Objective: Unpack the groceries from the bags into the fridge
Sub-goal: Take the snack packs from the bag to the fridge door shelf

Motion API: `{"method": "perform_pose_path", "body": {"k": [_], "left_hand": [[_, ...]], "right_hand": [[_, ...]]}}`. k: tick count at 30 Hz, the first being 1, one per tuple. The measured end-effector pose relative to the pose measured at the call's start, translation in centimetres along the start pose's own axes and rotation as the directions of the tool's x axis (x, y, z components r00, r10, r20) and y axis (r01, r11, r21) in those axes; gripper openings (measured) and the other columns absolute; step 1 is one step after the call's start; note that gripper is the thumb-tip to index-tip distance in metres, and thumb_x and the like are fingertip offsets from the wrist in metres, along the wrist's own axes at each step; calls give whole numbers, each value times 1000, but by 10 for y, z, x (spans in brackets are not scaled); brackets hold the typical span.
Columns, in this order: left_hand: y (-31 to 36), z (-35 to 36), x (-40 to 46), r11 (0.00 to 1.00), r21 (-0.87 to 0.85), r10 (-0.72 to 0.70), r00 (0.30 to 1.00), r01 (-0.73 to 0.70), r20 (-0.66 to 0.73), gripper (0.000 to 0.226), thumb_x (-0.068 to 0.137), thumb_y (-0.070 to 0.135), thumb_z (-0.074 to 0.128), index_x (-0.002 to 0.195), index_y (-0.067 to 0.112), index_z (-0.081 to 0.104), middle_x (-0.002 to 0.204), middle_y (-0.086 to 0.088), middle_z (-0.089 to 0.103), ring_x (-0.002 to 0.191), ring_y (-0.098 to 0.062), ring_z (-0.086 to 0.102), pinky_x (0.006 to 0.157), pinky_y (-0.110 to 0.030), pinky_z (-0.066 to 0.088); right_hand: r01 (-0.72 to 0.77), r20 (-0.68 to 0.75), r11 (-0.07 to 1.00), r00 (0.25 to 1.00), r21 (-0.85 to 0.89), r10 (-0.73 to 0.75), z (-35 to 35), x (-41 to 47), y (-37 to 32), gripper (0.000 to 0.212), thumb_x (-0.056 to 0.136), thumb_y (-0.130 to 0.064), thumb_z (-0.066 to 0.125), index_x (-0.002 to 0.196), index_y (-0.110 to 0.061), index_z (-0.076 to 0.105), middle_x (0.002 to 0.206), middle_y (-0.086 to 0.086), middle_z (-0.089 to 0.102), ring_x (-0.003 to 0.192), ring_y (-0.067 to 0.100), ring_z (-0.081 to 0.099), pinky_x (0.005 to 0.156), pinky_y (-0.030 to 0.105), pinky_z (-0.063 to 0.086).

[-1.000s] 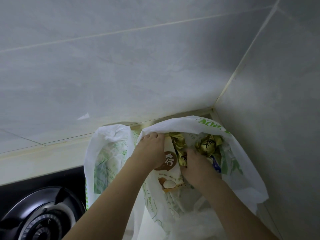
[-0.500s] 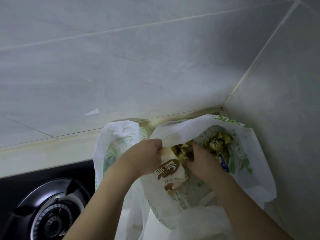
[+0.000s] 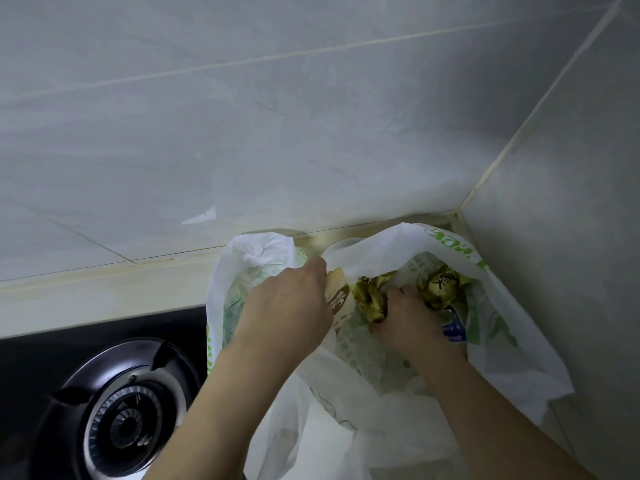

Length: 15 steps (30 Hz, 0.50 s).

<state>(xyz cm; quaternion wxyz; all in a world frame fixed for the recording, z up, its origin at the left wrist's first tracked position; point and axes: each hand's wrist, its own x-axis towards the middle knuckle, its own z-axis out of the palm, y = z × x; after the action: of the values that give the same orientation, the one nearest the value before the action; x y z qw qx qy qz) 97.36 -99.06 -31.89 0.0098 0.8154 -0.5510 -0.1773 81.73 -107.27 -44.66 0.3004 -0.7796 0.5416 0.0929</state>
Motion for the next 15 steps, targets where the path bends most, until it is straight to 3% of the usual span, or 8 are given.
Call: {"method": "perform_pose_path", "body": {"k": [2,4,8,11,15], "left_hand": [[3,0,-2,1000,4,3,1000,-3,-16,8,97,21,39,90,22,42,73,1,57,62,-22,53,59,-34,45],[6,-2,-5,999,-19,25,999,-25,-39,9,96,21,40,88,22,43,71,2,56,62,-23,55,59,-34,46],[16,-18,-18,982,-165,82,994,-92,-71,11,98,22,41,89,24,48,72,1,57,64,-25,57,62,-40,52],[30,-35,-35,949,-264,139,982,-169,-127,14,100,24,40,89,26,48,68,1,56,67,-25,57,65,-39,51],[56,-65,-62,945,-221,179,948,-240,-262,11,102,29,38,94,28,45,73,1,59,72,-22,54,57,-30,36]], "right_hand": [[-18,-6,998,1000,52,18,-6,-5,-1,29,79,-31,67,97,-23,46,102,2,46,105,25,51,83,34,48],[-34,-19,995,999,96,36,-15,-13,0,31,75,-27,70,78,-26,39,93,-1,45,96,22,53,78,34,50],[-107,-76,975,989,196,124,-33,-34,10,36,69,-27,74,91,-14,49,90,0,52,86,19,56,70,31,49],[-129,-138,934,973,334,184,-48,-54,18,33,65,-24,73,85,-12,49,82,2,55,79,24,59,63,30,47],[-118,-311,928,921,352,235,-78,-92,20,36,70,-30,70,93,-10,50,82,2,58,79,26,59,60,28,38]]}}
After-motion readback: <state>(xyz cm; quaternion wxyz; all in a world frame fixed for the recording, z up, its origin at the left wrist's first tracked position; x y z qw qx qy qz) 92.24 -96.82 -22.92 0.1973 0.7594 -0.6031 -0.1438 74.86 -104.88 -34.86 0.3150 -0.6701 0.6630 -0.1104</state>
